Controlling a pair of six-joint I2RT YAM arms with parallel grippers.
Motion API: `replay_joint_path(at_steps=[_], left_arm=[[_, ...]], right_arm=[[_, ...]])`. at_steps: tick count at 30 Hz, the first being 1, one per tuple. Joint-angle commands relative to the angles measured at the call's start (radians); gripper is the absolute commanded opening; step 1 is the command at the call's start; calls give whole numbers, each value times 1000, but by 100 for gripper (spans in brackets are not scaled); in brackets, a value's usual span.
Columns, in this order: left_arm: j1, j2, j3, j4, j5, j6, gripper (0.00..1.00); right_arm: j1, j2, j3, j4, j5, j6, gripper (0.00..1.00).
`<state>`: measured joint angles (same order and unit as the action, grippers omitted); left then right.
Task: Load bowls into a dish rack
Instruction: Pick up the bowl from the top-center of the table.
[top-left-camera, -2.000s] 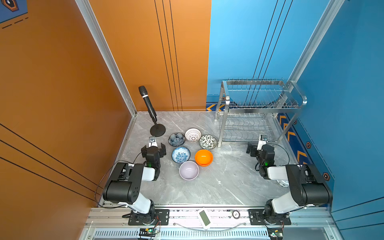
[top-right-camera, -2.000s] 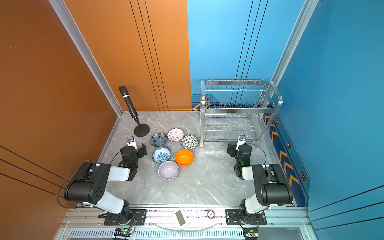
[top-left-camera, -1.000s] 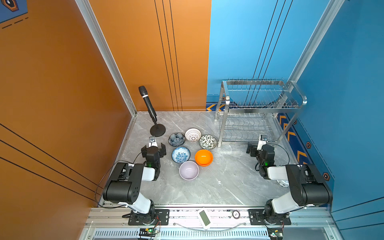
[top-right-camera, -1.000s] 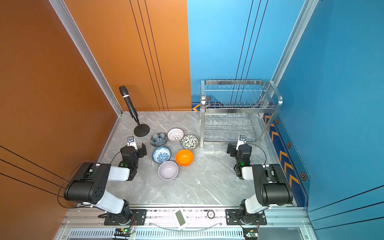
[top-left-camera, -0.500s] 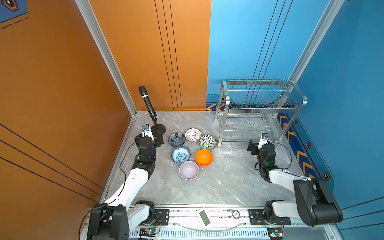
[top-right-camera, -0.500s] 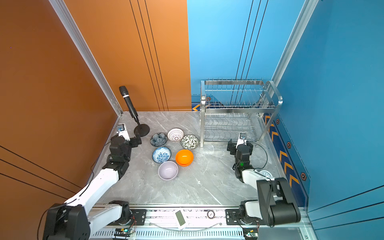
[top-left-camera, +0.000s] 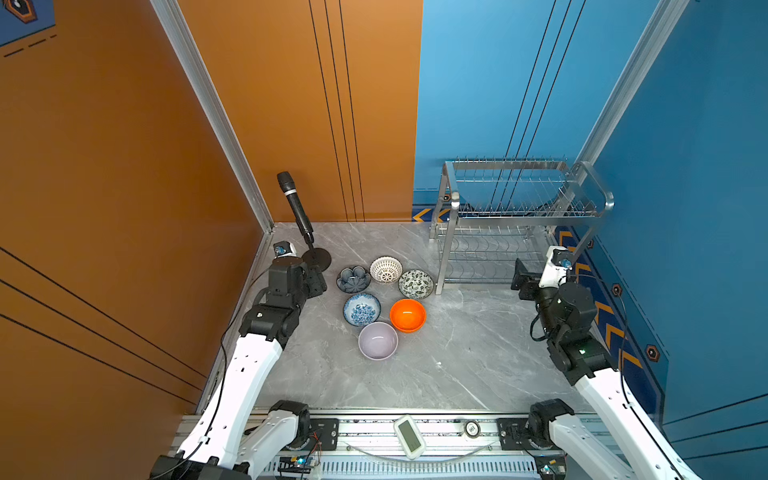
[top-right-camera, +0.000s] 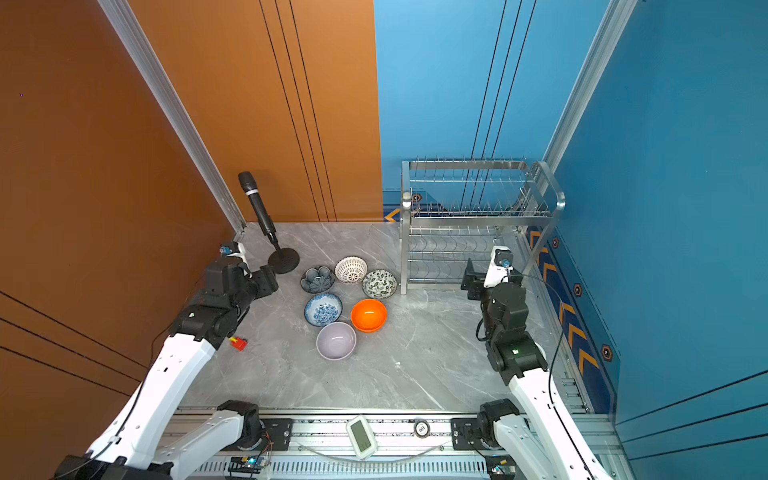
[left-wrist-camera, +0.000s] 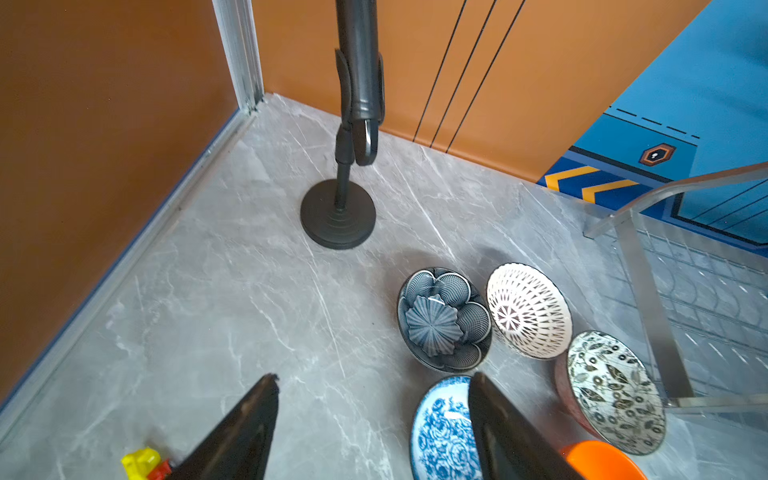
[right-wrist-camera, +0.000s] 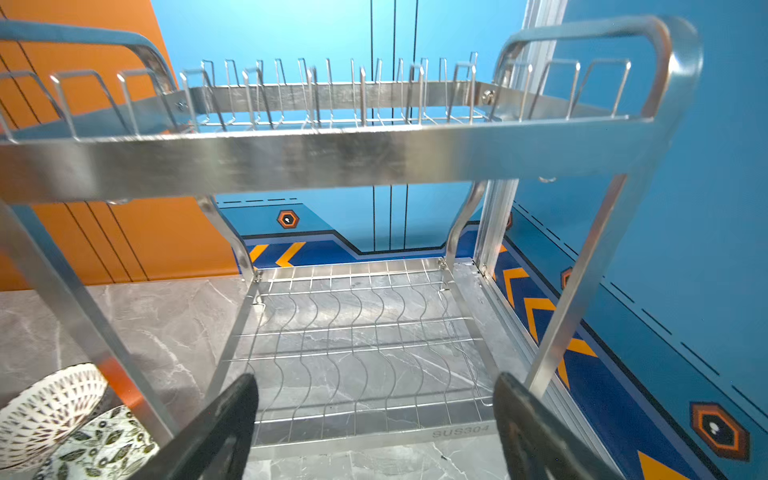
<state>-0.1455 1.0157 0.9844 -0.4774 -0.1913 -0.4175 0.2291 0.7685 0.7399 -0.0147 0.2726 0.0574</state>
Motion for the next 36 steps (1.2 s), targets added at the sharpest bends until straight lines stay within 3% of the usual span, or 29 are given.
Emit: replay_joint_path(at_steps=[1, 12, 26, 36], left_arm=[[-13, 81, 95, -158, 107, -87, 72], [-43, 384, 267, -284, 149, -96, 72], [-33, 665, 372, -283, 202, -75, 68], [-25, 773, 411, -283, 212, -64, 64]], right_arm=[[39, 50, 132, -246, -12, 62, 86], [112, 139, 283, -375, -271, 211, 71], [151, 129, 226, -409, -359, 298, 68], [153, 141, 219, -400, -368, 309, 68]])
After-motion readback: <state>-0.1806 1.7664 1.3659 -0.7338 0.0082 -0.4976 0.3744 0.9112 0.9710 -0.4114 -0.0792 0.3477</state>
